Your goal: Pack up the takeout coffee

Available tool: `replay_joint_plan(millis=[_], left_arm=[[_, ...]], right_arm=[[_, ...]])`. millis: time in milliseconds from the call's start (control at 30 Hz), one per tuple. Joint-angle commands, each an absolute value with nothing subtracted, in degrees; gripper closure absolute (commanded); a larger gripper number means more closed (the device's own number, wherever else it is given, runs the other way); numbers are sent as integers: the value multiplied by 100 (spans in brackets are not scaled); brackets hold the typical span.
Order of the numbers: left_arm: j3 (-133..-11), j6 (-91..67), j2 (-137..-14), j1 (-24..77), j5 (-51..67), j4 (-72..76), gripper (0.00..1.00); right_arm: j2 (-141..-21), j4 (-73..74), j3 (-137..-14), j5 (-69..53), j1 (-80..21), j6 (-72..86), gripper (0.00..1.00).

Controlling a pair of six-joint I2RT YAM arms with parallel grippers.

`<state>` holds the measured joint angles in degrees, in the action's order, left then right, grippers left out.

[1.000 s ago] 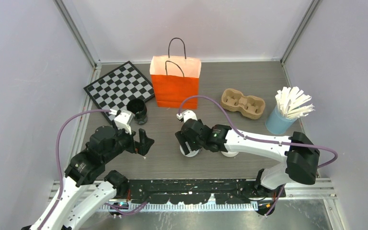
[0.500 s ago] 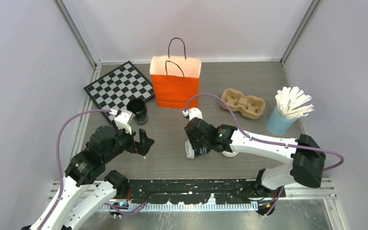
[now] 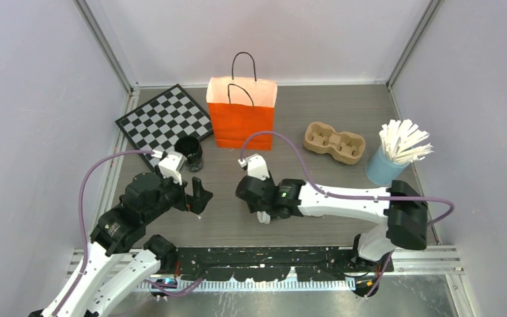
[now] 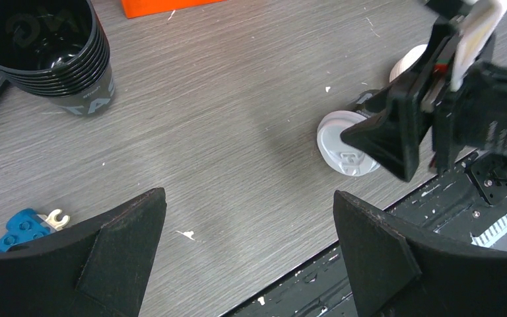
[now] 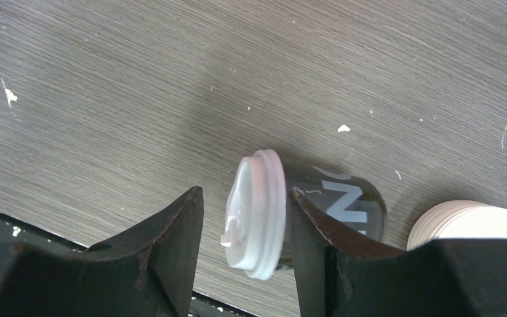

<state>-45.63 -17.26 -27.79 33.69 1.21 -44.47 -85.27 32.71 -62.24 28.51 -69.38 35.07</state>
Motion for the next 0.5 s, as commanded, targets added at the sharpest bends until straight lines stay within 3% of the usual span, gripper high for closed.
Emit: replay_joint_plan(millis=[0,267,467], left_arm=[[-4562,-1606,-2625,3380,44,-4364,0],[-4553,-1617,-2486,3380,-181,-4363,0],[-4556,-1617,-2532,3382,-195,-4370,0]], right_arm=[[-9106,3980,-6822,3780,-7222,4038,46],[-9620,4580,-7081,4303,-7526,4289,47],[-9574,4630,-7032,4357,-7620,4282,59]])
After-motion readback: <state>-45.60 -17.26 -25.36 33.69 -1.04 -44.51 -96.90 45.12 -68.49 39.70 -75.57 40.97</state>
